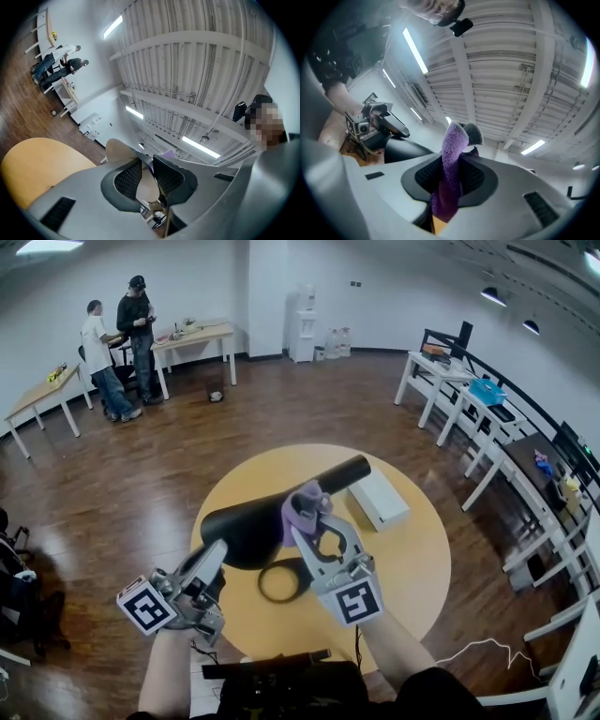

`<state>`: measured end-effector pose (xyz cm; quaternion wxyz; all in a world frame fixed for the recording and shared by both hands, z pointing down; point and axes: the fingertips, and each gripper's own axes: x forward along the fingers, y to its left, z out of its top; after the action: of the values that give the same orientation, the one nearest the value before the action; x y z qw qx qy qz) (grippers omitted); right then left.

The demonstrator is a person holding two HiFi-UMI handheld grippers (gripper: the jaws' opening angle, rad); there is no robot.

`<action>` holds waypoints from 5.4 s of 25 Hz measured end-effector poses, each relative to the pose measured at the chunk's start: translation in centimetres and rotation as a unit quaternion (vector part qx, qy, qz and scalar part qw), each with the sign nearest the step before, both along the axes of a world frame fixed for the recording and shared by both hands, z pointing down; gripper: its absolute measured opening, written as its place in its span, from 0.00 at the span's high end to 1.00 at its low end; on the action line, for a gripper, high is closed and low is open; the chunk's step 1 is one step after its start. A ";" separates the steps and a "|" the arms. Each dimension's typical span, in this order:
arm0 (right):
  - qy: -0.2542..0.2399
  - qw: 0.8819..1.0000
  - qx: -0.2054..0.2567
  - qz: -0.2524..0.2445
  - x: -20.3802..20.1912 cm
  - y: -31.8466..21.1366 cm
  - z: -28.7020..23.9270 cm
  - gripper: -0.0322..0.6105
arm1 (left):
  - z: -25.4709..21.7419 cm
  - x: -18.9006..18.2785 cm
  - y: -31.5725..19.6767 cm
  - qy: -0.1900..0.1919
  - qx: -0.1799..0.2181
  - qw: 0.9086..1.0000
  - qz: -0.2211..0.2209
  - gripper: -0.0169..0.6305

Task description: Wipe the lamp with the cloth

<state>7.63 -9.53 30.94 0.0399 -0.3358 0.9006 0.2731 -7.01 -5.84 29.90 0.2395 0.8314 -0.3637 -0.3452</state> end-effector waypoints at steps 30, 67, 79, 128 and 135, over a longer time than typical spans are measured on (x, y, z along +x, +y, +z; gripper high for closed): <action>-0.255 0.952 -0.159 0.061 7.3 -5.0 1.5 0.81 | 0.2 -1.0 -0.1 0.015 -0.007 1.000 -0.006 0.89; -0.341 0.690 -0.595 -0.232 2.8 -4.4 7.4 0.81 | 0.3 -1.3 -0.4 0.039 -0.008 0.999 0.003 0.90; -0.288 0.731 -0.553 -0.278 2.4 -4.5 4.6 0.81 | 0.3 -1.2 -0.4 0.032 -0.008 0.999 0.003 0.90; 0.190 0.969 -0.147 0.052 -2.2 -0.2 -1.1 0.81 | 0.4 -0.6 -0.6 0.025 -0.003 0.998 0.054 0.89; 0.241 0.957 -0.156 -0.026 -6.7 4.1 0.5 0.81 | 0.6 -1.2 -0.3 0.024 -0.001 0.995 0.097 0.86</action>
<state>0.91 -5.45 31.42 -0.2243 -0.2380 0.9234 0.2007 -8.25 -6.11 30.48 0.2812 0.8541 -0.2755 -0.3399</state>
